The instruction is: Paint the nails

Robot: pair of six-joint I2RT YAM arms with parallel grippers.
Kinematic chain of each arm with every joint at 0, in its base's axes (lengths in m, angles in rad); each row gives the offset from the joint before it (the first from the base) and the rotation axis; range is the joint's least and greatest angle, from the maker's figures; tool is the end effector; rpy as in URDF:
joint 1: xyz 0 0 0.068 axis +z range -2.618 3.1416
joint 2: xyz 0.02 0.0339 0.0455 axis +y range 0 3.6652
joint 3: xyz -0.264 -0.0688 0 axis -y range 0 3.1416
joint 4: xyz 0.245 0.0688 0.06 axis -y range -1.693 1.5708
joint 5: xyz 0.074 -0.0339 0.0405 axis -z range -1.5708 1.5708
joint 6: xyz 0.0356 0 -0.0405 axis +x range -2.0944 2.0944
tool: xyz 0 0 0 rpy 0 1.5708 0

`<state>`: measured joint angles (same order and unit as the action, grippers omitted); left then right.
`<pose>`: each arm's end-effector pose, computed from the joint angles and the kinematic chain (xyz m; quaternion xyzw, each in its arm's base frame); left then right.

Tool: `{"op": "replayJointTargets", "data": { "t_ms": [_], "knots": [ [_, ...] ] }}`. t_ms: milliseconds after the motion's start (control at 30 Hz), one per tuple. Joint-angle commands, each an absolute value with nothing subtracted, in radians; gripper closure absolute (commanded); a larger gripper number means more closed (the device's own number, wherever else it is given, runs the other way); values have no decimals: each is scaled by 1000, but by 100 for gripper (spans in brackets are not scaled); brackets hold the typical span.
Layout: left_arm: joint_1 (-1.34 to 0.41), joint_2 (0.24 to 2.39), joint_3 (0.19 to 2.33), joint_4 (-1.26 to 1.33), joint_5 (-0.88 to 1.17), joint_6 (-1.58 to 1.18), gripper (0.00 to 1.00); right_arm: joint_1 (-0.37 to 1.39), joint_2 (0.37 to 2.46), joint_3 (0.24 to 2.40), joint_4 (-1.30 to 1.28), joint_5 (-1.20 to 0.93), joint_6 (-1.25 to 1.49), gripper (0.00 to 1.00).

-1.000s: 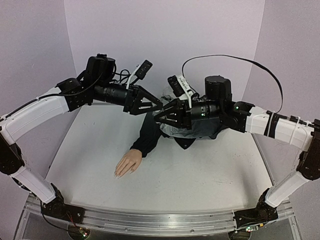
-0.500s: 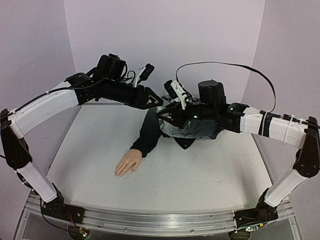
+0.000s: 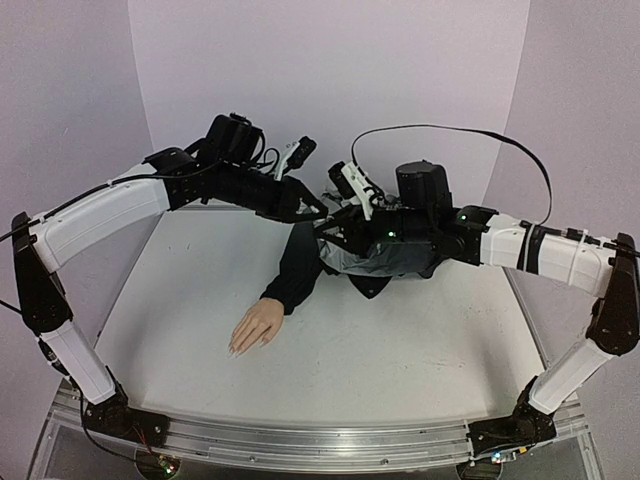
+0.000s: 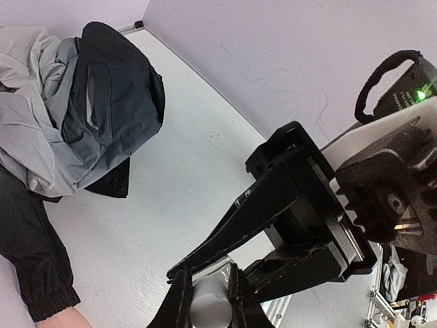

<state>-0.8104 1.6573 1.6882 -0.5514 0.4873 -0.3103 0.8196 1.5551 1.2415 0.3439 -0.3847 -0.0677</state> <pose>0.2480 -0.2849 0.3916 0.3250 0.7837 -0.4354 0.3012 0.2457 0.2827 0.3622 -0.4173 0.5584 0.3825 0.6064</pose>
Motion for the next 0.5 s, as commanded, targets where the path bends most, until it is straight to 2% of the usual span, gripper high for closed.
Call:
{"op": "replayJointTargets", "data": {
  "t_ms": [0, 100, 200, 267, 467],
  "knots": [
    [-811, 1635, 1699, -474, 634, -272, 100, 820, 1523, 1257, 423, -628, -107, 100],
    [-813, 1591, 1606, -345, 834, -176, 100, 806, 1531, 1267, 421, -1064, -121, 100],
    [-817, 1525, 1528, -234, 956, -93, 100, 804, 1584, 1317, 424, -1354, -62, 100],
    [-820, 1511, 1540, -230, 977, -67, 100, 803, 1596, 1325, 421, -1340, -33, 100],
    [-824, 1525, 1573, -230, 980, -83, 100, 804, 1532, 1271, 421, -1074, -67, 100]
  ]
}}
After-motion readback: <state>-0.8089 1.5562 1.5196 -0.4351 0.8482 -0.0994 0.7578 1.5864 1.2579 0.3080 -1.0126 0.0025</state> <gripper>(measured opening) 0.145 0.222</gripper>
